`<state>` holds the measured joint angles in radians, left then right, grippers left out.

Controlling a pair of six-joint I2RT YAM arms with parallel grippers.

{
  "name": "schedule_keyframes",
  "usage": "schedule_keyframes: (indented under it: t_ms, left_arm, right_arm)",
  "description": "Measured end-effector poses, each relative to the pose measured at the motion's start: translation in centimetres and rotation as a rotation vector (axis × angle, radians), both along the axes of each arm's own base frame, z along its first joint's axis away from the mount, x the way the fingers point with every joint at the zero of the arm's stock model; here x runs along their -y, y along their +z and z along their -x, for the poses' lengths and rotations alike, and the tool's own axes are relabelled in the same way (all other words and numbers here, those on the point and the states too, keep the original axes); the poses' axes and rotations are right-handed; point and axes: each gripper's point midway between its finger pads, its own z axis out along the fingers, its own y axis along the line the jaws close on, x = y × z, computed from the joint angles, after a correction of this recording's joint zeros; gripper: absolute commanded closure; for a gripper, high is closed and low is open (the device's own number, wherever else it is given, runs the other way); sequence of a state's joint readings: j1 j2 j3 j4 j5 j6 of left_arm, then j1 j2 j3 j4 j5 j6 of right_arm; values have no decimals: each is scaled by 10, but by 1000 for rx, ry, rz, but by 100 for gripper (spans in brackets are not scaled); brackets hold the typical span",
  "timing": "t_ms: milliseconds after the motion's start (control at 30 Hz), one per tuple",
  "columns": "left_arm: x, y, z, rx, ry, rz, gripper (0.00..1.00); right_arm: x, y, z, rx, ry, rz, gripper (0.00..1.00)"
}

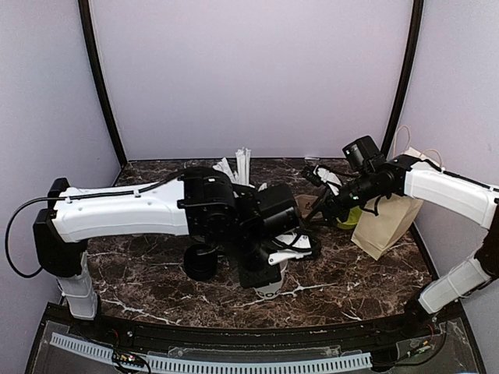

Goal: Pack the takeout coffee

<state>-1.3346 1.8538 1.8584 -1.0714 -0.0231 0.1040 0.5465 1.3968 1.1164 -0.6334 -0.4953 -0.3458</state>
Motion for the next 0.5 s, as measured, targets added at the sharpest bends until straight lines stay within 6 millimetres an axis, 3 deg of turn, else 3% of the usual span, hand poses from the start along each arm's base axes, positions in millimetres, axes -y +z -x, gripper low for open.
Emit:
schedule_keyframes:
  t_ms: [233, 367, 500]
  left_arm:
    - [27, -60, -9, 58, -52, -95, 100]
    - [36, -70, -15, 84, -58, -93, 100]
    - [46, -67, -20, 116, -59, -53, 91]
  right_arm:
    - [-1, 15, -27, 34, -77, -1, 35]
    - [0, 13, -28, 24, -86, -1, 35]
    - [-1, 13, -29, 21, -87, 0, 35]
